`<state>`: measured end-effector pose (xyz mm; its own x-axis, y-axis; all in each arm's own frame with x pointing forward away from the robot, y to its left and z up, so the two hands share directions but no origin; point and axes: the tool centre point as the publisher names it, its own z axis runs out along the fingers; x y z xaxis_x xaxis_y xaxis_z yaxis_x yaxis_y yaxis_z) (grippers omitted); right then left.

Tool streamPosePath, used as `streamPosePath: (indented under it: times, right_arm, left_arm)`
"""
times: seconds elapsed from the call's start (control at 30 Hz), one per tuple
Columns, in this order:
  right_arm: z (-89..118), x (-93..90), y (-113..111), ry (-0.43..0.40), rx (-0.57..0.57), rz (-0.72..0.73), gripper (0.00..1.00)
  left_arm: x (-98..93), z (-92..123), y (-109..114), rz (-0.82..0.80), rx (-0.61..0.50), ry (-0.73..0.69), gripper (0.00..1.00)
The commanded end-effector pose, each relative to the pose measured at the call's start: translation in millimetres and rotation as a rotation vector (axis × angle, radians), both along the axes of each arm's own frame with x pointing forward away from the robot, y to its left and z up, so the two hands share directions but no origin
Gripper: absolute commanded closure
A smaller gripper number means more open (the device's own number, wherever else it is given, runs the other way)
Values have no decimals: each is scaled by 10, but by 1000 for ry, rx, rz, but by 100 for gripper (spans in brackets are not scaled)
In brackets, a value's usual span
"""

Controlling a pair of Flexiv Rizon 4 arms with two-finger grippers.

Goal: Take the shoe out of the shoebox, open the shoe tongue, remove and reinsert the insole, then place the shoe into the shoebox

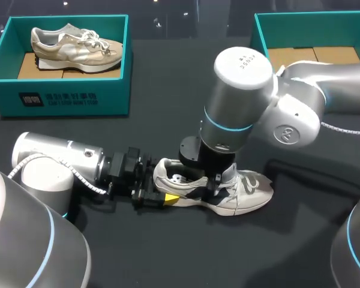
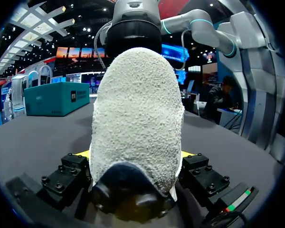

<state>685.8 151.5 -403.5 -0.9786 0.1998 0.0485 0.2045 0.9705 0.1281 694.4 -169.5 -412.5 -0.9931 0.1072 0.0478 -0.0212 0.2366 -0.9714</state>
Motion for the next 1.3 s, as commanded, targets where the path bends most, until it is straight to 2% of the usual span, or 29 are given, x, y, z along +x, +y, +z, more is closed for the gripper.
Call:
streamPosePath:
  times: [0.03, 0.4, 0.73, 1.0, 1.3]
  right_arm:
    - [77, -76, -117, -22, 85, 14, 100]
    - [224, -33, -243, -40, 212, 40, 100]
    - [374, 24, -256, -88, 313, 124, 100]
    - [582, 96, -126, -131, 367, 222, 100]
    - [786, 91, 259, -117, 352, 331, 100]
  left_arm:
    - [14, -11, -4, 3, 1, 0, 100]
    - [14, -11, -4, 3, 1, 0, 100]
    - [14, -11, -4, 3, 1, 0, 100]
    - [14, -11, -4, 3, 1, 0, 100]
    - [14, -11, -4, 3, 1, 0, 100]
